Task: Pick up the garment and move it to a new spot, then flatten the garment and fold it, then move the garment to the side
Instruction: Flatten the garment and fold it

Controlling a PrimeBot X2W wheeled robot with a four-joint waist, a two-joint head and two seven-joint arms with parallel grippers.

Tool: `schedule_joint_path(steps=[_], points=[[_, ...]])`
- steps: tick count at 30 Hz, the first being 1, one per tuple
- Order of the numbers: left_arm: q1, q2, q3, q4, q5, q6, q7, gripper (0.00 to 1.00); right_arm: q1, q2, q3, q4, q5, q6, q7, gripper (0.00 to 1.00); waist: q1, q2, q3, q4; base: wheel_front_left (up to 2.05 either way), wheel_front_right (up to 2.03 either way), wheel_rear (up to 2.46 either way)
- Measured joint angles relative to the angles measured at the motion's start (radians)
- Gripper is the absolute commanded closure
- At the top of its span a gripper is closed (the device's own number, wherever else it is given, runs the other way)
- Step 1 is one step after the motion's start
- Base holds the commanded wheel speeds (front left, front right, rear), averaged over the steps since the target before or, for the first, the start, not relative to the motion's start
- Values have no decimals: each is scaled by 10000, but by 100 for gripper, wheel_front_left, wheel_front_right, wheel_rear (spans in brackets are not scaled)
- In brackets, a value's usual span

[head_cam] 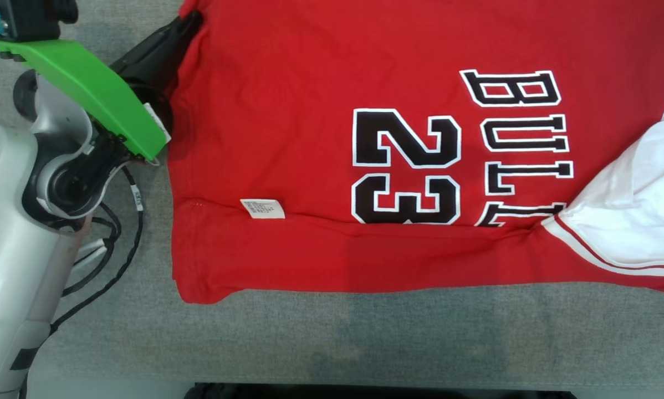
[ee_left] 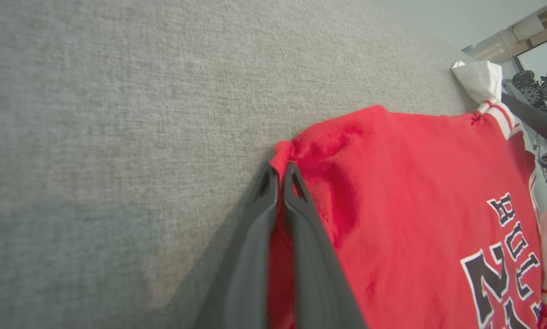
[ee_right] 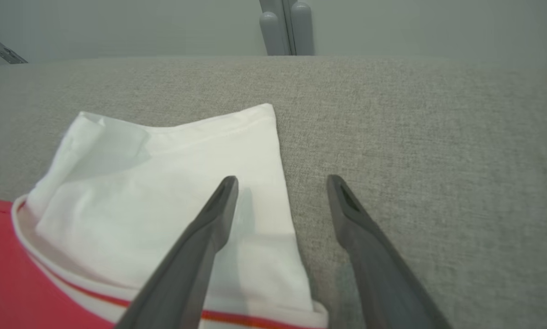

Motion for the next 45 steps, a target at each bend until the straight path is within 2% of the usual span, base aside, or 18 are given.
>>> schedule_joint_path(steps=[10, 21, 24, 25, 26, 27, 30, 36, 45], points=[[-125, -548, -491, 94, 224, -251, -8, 100, -657, 67, 242, 757, -159, -90, 644, 0, 0, 0, -38, 675, 0, 0, 0], [-226, -692, -539, 309, 326, -424, -184, 100, -1414, 213, 378, 1254, -345, -86, 1049, 0, 0, 0, 83, 1036, 0, 0, 0], [-229, -757, -545, 349, 326, -428, -253, 100, -1505, 203, 380, 1383, -349, -86, 1137, 13, 0, 0, 88, 1073, 0, 0, 0], [-230, -779, -546, 362, 326, -433, -257, 100, -1550, 199, 380, 1432, -349, -86, 1156, 27, 0, 0, 90, 1084, 0, 0, 0], [-235, -796, -546, 376, 326, -437, -257, 100, -1603, 194, 382, 1494, -353, -88, 1185, 47, 0, 0, 91, 1095, 0, 0, 0], [-240, -809, -550, 385, 326, -441, -257, 100, -1632, 182, 384, 1546, -362, -88, 1227, 57, 0, 0, 90, 1105, 0, 0, 0], [-253, -836, -556, 426, 326, -508, -270, 100, -1693, 130, 384, 1674, -370, -88, 1256, 100, 0, 0, 89, 1137, 0, 0, 0], [-270, -857, -568, 594, 368, -593, -362, 100, -1796, 232, 420, 1806, -428, -38, 1275, 100, 0, 0, 52, 1150, 0, 0, 0], [-271, -497, -167, 943, 506, -598, -838, 100, -1873, 780, 128, 1499, -46, 374, 416, 100, 0, 0, -36, 794, 0, 0, 0]])
